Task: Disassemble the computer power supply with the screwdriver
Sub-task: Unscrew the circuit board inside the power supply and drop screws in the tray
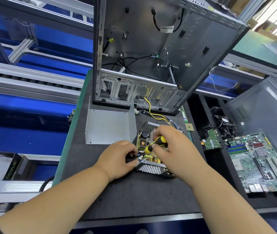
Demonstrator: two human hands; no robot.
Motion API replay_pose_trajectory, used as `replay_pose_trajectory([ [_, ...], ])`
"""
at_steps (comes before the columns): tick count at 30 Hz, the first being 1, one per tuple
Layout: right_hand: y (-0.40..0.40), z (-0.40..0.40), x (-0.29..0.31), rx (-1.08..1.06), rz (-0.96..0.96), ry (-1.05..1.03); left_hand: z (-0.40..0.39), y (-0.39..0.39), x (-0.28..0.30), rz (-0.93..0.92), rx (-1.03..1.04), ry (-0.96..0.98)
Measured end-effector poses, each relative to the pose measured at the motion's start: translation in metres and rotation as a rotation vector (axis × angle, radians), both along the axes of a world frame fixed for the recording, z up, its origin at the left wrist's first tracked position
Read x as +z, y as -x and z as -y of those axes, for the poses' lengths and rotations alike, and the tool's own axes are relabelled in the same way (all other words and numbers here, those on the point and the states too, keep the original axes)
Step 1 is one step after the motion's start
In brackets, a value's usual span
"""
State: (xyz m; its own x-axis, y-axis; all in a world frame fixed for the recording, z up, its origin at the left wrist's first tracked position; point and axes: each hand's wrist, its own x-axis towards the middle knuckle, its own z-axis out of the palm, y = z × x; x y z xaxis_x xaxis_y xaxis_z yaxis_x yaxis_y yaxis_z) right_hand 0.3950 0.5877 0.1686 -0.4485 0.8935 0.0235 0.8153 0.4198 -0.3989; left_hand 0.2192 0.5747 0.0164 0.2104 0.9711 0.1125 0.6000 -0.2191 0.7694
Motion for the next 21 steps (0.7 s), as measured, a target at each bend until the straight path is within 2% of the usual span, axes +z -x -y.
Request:
replay_pose_trajectory([
  [4, -0.004, 0.000, 0.005, -0.024, -0.045, 0.000, 0.002, 0.002, -0.001, 0.106, 0.053, 0.015],
  [11, -0.013, -0.003, 0.008, -0.065, -0.131, 0.040, 0.005, 0.004, 0.007, 0.138, 0.103, 0.003],
  [15, -0.029, -0.013, 0.009, -0.180, -0.342, 0.079, 0.009, 0.005, 0.017, 0.137, 0.153, -0.021],
  [18, -0.044, -0.024, 0.012, -0.275, -0.564, 0.110, 0.013, -0.003, 0.030, 0.219, 0.197, -0.012],
  [21, -0.061, -0.037, 0.014, -0.383, -0.675, 0.068, 0.012, -0.017, 0.049, 0.311, 0.245, 0.009],
])
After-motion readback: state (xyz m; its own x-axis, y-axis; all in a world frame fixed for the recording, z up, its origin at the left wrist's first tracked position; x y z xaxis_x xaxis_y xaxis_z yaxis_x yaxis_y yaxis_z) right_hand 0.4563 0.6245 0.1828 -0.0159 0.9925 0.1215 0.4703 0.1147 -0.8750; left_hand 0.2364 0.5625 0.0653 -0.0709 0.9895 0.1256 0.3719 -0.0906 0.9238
